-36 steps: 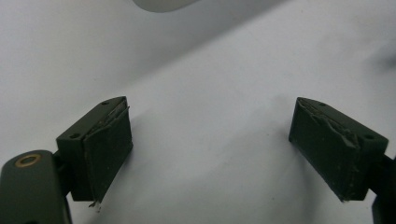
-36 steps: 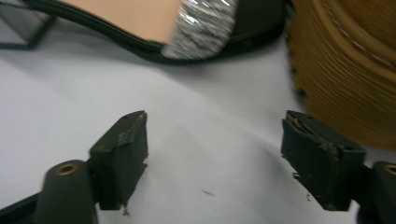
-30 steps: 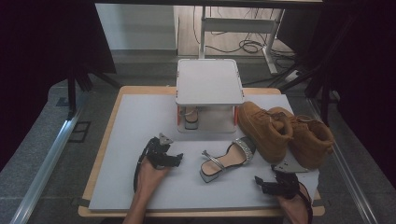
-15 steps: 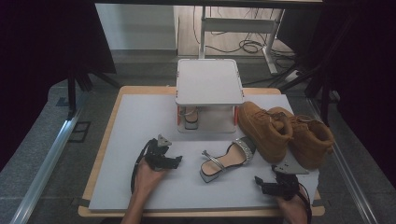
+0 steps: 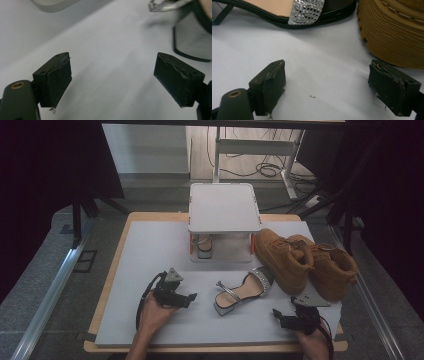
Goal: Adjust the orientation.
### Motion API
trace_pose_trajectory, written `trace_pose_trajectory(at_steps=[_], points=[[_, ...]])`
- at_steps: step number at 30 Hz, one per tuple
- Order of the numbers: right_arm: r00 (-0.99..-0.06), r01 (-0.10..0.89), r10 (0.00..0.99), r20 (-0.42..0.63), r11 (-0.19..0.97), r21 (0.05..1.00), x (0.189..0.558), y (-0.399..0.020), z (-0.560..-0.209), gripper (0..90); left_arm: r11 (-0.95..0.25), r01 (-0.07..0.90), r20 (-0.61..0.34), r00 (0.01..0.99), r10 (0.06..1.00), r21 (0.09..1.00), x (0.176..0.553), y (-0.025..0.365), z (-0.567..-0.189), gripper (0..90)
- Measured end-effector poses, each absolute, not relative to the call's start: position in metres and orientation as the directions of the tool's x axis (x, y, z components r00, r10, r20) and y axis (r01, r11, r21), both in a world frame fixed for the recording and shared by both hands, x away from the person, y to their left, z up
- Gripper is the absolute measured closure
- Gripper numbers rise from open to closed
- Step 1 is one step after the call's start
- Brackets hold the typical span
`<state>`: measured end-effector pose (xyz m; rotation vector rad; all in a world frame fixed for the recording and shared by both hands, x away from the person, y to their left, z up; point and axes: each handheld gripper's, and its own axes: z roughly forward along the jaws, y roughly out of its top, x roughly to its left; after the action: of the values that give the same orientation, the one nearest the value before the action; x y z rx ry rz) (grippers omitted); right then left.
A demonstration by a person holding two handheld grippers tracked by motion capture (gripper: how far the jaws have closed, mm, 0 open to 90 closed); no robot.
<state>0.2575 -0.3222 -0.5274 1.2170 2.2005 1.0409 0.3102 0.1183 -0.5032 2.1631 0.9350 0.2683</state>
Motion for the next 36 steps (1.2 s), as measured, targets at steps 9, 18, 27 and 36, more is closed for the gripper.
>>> trace_pose_trajectory(at_steps=[9, 18, 27, 36], points=[[-0.53, 0.535, 0.848, -0.003, 0.338, 0.774, 0.257, -0.322, -0.527, 14.6, -0.515, 0.49, -0.082, 0.776, 0.625, 0.703, 0.292, 0.102, -0.499, 13.2], [-0.53, 0.535, 0.848, -0.004, 0.338, 0.775, 0.257, -0.322, -0.528, 14.6, -0.528, 0.458, -0.095, 0.812, 0.576, 0.715, 0.288, 0.086, -0.503, 13.8], [-0.53, 0.534, 0.848, -0.003, 0.337, 0.775, 0.257, -0.322, -0.528, 14.6, -0.553, 0.428, -0.091, 0.841, 0.534, 0.714, 0.286, 0.064, -0.503, 14.5], [-0.53, 0.534, 0.848, -0.003, 0.336, 0.775, 0.257, -0.322, -0.528, 14.6, -0.58, 0.405, -0.094, 0.867, 0.49, 0.707, 0.291, 0.041, -0.507, 16.8]])
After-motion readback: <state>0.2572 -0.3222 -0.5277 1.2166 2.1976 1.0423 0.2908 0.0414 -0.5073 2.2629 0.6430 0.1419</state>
